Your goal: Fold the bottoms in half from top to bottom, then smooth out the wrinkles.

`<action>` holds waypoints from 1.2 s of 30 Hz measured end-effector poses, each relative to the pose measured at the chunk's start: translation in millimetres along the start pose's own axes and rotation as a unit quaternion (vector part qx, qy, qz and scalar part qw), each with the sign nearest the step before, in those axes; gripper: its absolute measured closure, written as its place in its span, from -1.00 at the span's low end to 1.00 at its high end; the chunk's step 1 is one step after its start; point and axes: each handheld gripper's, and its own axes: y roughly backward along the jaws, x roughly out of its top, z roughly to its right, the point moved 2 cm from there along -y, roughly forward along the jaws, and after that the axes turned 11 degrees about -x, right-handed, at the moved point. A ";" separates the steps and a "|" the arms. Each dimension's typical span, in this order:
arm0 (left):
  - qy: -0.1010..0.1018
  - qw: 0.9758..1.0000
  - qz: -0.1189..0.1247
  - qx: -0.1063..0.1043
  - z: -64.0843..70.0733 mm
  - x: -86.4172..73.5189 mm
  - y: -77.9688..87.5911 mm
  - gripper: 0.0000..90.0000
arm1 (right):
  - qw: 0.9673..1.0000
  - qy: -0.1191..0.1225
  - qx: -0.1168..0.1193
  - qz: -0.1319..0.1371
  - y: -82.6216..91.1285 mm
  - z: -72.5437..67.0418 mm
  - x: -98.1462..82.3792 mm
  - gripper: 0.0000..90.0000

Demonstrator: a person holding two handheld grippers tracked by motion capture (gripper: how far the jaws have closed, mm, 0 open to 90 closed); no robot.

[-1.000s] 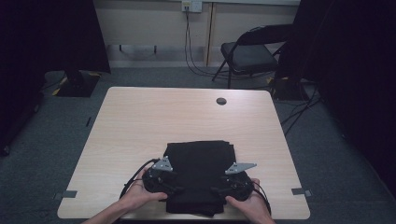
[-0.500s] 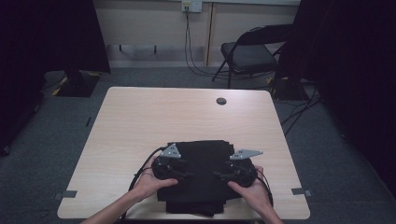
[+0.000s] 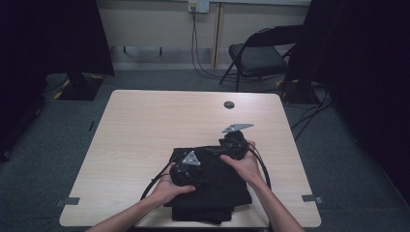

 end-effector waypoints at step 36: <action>-0.003 1.000 0.022 0.002 -3.8 -3.8 -0.4 0.07 | 0.990 0.053 0.093 -0.097 -72.0 15.4 -11.6 -0.25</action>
